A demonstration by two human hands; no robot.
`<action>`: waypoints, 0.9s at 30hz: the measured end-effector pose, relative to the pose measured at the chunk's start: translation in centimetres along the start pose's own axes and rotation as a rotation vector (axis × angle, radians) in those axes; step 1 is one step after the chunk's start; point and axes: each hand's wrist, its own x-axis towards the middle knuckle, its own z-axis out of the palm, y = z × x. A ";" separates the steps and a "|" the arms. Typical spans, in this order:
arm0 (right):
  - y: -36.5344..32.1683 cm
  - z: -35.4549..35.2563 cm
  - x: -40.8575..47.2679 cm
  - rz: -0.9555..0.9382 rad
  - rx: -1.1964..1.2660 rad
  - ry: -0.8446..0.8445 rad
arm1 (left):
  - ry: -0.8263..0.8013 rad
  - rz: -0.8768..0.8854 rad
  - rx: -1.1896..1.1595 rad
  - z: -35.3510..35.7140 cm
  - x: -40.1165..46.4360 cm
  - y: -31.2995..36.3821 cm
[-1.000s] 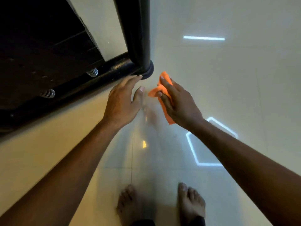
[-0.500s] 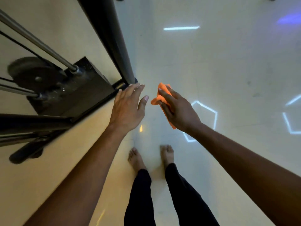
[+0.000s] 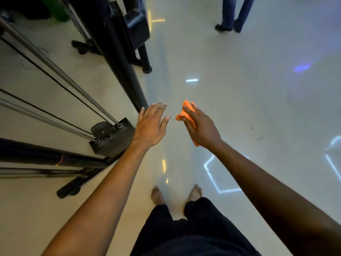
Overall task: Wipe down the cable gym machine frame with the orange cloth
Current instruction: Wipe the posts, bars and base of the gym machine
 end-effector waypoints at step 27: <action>-8.7 -16.8 27.1 -0.445 -0.105 0.051 | 0.686 -0.136 0.260 -14.0 15.5 2.8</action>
